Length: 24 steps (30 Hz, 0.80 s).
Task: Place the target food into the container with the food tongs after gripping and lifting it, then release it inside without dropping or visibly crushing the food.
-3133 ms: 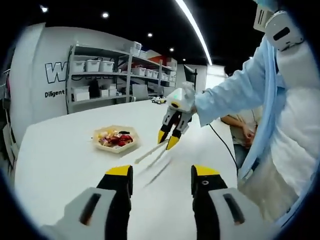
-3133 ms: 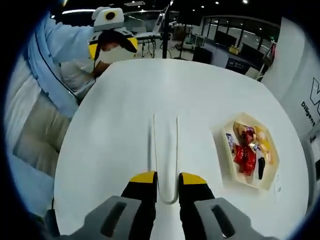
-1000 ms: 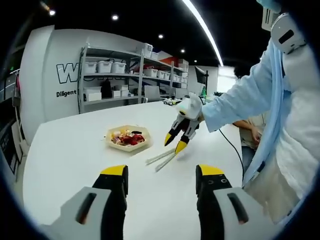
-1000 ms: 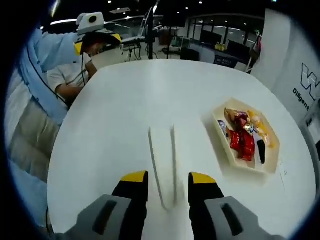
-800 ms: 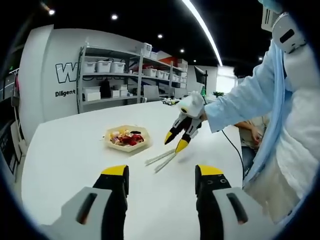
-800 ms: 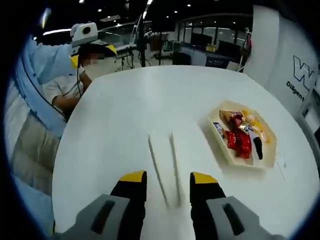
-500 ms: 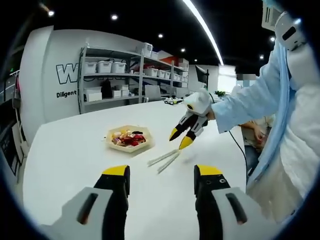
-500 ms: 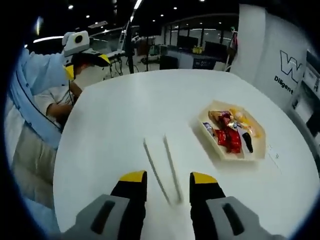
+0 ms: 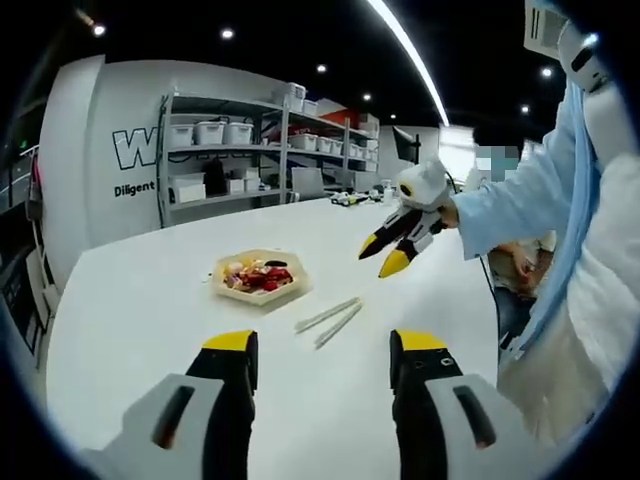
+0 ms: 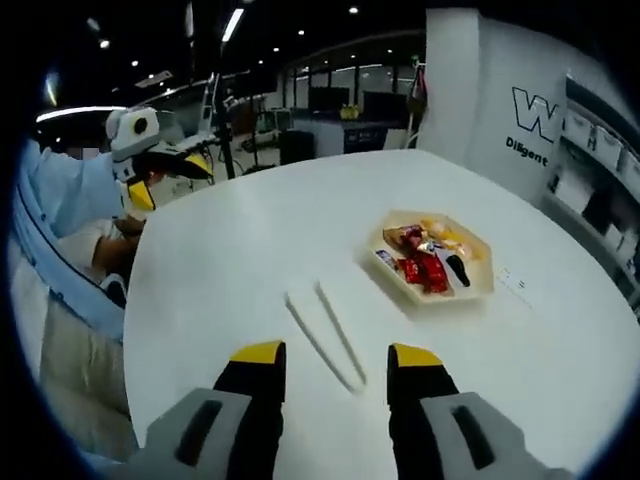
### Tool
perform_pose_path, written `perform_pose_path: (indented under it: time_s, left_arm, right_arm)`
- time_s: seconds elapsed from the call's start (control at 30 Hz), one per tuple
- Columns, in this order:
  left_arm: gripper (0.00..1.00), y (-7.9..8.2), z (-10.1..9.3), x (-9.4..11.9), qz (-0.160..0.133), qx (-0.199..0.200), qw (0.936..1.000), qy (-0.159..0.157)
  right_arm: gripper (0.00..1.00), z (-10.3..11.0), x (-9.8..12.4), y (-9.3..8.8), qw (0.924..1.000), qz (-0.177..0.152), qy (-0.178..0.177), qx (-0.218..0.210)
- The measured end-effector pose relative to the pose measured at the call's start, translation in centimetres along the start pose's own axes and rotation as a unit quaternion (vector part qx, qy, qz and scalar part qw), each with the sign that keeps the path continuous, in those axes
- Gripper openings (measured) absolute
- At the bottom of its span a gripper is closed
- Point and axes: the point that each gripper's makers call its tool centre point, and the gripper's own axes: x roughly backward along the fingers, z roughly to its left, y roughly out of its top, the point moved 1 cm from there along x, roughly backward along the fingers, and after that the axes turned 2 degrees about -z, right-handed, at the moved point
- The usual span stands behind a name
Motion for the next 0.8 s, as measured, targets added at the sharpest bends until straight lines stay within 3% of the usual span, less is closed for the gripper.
perform_pose_path:
  time_s: [0.5, 0.8]
  left_arm:
    - [0.52, -0.2, -0.1, -0.1, 0.003, -0.006, 0.9999, 0.012]
    - [0.53, 0.0, 0.4, -0.1, -0.002, -0.004, 0.9998, 0.022]
  right_arm:
    - [0.66, 2.2, 2.1, 1.0, 0.9977, -0.064, -0.013, -0.015]
    - [0.69, 2.1, 3.9, 0.8, 0.9949, -0.085, -0.038, -0.037]
